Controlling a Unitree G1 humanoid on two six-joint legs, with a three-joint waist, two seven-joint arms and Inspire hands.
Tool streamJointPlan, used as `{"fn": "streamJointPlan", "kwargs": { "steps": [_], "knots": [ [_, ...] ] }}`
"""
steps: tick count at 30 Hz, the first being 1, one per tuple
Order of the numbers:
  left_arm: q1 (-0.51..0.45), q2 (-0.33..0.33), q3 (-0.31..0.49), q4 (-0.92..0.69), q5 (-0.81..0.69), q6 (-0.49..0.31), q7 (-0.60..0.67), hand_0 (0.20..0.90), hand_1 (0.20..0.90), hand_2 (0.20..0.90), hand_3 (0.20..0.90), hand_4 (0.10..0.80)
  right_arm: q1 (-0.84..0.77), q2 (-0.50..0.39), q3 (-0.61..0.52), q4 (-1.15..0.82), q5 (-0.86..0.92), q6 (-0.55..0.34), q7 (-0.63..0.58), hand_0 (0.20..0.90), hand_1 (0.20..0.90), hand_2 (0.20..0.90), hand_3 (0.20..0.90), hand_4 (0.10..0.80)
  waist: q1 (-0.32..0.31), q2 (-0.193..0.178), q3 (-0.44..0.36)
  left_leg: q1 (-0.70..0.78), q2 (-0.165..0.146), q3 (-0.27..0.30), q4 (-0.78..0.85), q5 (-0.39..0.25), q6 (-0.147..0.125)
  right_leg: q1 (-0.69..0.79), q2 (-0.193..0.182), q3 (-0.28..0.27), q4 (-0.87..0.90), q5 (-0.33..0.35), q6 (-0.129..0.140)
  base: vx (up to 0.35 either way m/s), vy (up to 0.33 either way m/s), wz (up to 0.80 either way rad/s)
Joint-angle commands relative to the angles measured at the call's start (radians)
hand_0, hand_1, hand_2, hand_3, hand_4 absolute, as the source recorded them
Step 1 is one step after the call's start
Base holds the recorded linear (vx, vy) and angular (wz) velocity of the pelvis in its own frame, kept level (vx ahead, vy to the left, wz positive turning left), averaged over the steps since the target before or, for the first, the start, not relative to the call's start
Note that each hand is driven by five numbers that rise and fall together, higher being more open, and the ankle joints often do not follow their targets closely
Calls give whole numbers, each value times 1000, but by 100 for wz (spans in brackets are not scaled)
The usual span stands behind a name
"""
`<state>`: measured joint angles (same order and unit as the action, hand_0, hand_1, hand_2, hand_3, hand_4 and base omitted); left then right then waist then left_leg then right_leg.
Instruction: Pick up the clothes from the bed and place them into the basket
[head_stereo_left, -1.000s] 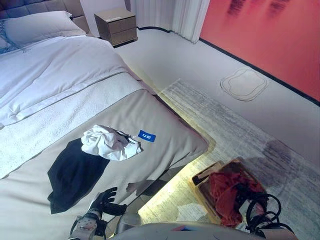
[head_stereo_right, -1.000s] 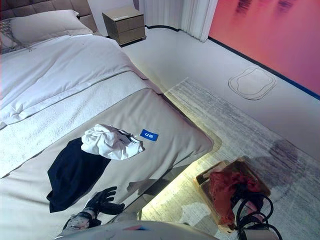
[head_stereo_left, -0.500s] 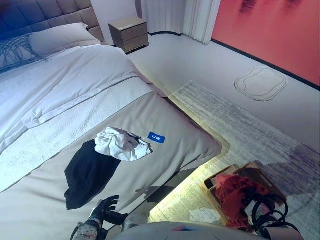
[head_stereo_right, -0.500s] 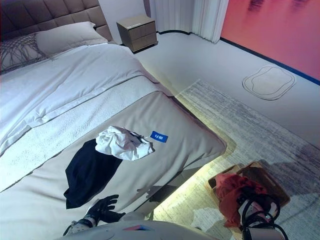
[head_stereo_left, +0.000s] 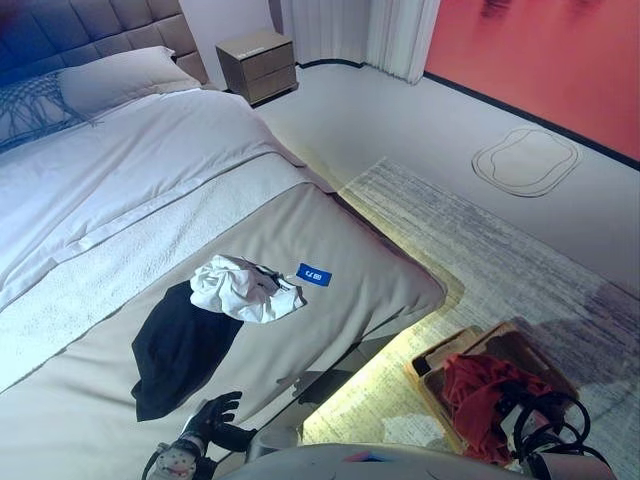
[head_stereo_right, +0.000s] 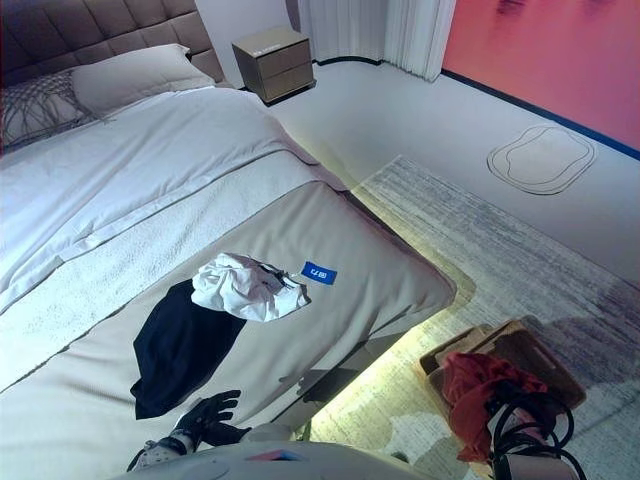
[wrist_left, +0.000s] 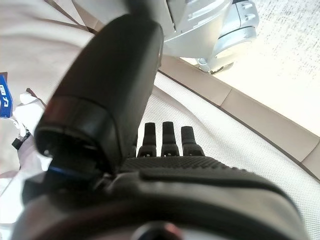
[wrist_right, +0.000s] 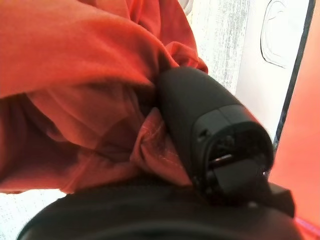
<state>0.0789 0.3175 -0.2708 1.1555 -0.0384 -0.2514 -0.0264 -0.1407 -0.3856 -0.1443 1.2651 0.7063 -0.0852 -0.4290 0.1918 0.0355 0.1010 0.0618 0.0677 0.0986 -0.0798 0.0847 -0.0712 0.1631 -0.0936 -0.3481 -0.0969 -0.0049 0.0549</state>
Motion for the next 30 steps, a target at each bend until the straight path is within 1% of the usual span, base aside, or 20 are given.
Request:
{"fn": "streamJointPlan", "kwargs": {
  "steps": [1, 10, 18, 30],
  "knots": [
    [-46, 18, -42, 10, 20, -62, 4, 900, 900, 900, 900, 800, -92, -114, -15, 10, -17, -45, -25, 300, 300, 300, 200, 100, 16, -13, -5, -27, -15, -18, 6, -28, -5, -8, -27, -37, 32, 20, 40, 0, 0, 0],
    [-46, 22, -57, -11, 12, -50, 3, 900, 900, 900, 900, 800, -113, -146, -18, -10, -31, -47, -57, 300, 300, 300, 200, 100, 5, -5, 8, -24, -14, -21, 2, -29, -6, -20, -28, -32, 34, 30, 40, 0, 0, 0],
    [-49, 33, -74, -31, 5, -47, 0, 900, 900, 900, 900, 800, -133, -194, -34, -23, -34, -42, -82, 300, 300, 300, 200, 100, 7, 1, 17, -28, -16, -36, 0, -31, -8, -30, -31, -36, 37, 31, 41, 0, -3, 0],
    [-53, 34, -86, -29, -4, -37, 8, 900, 900, 900, 900, 800, -138, -227, -64, -17, -31, -44, -97, 300, 300, 300, 200, 100, 2, 8, 23, -19, -16, -40, -4, -37, -10, -30, -28, -42, 41, 23, 39, 16, -15, 3]
  ]
}}
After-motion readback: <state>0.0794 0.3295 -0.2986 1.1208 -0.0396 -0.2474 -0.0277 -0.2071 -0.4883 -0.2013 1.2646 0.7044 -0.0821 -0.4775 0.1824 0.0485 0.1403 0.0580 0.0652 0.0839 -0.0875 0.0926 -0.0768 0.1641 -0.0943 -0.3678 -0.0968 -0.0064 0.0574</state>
